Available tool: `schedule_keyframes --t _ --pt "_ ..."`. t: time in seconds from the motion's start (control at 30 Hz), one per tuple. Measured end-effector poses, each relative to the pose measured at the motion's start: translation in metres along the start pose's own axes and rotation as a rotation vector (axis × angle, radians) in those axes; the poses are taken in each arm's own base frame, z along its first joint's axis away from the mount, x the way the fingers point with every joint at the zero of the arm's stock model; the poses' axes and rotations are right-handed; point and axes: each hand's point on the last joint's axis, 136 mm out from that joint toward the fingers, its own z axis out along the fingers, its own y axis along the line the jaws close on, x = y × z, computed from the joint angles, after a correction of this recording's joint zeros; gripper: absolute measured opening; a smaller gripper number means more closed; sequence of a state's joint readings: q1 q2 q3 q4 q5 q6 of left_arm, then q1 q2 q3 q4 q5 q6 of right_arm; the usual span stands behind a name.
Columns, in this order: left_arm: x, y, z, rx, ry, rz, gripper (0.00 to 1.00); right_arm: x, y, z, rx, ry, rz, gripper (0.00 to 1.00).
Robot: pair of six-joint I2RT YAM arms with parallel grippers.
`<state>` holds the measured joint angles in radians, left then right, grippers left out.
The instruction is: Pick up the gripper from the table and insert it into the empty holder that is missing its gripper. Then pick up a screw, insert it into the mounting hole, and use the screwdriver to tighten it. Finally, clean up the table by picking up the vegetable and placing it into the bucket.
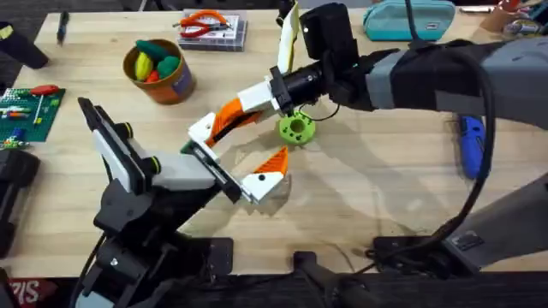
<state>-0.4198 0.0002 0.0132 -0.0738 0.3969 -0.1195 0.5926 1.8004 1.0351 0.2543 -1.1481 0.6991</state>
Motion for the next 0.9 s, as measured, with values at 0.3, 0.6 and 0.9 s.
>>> schedule_keyframes --t 0.3,0.6,0.9 --pt "-0.0001 -0.0001 0.0000 0.000 0.000 -0.001 0.988 0.0002 -0.0001 0.0000 0.000 0.000 -0.006 0.110" --pt "0.0000 -0.0005 0.0000 0.003 0.000 0.005 0.988 0.0004 -0.0005 0.0000 0.002 0.001 -0.007 0.164" --pt "0.0001 -0.0069 -0.0001 0.039 0.002 0.008 0.988 0.0008 -0.0002 0.0004 0.001 0.003 -0.011 0.251"
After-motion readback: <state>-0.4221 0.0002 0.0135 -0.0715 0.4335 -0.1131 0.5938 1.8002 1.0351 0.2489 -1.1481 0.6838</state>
